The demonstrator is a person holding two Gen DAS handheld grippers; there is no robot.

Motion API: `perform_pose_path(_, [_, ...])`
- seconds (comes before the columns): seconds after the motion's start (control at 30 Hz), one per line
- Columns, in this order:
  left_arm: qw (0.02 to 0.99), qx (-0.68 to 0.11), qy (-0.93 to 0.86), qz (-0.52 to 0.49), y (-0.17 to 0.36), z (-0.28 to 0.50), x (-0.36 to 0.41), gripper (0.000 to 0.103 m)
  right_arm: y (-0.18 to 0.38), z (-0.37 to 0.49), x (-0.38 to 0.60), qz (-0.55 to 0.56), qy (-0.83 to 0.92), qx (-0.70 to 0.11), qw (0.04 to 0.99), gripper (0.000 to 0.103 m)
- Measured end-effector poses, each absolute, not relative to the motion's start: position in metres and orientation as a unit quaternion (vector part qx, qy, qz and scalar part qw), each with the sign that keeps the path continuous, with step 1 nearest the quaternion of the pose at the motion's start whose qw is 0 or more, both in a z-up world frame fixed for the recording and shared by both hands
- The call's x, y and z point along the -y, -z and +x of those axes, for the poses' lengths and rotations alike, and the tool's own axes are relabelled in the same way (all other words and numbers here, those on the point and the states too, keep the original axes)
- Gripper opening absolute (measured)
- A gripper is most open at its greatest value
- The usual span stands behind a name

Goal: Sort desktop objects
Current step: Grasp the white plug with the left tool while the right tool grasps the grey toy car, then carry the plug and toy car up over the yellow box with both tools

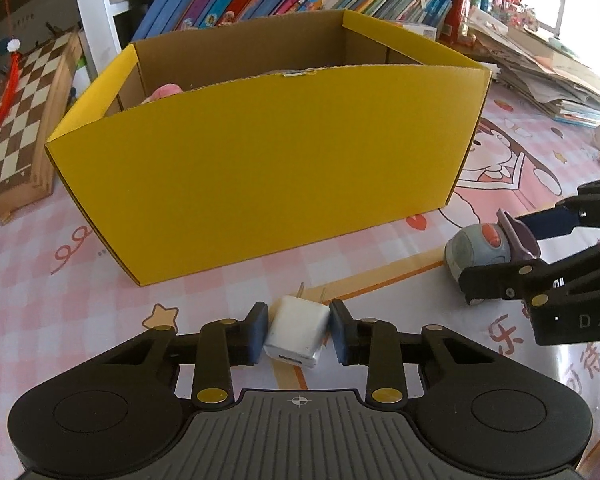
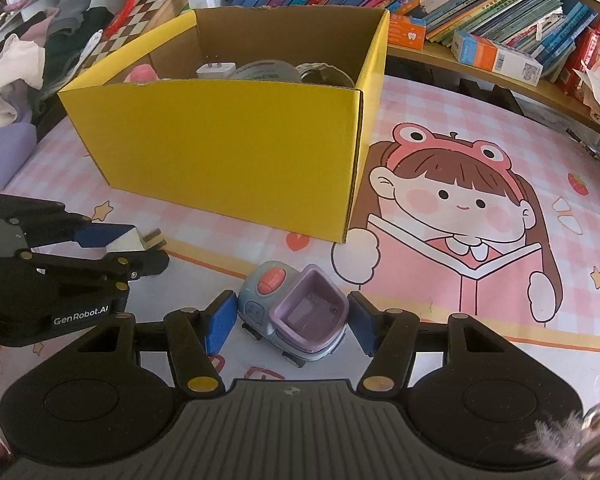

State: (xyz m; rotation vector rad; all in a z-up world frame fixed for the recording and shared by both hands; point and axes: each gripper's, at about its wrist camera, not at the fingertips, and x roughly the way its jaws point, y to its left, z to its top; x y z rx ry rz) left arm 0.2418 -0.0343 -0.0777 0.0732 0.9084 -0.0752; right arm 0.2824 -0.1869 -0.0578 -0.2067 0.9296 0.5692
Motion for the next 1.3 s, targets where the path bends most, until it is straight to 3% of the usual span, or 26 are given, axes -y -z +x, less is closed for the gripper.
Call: perform_pose_path(1.3, [0.932, -0.355, 0.054, 0.045, 0.018, 0.176, 0.015, 0.031, 0.027, 0.239, 0.169, -0.116, -0.274, -0.401, 0.867, 0.058])
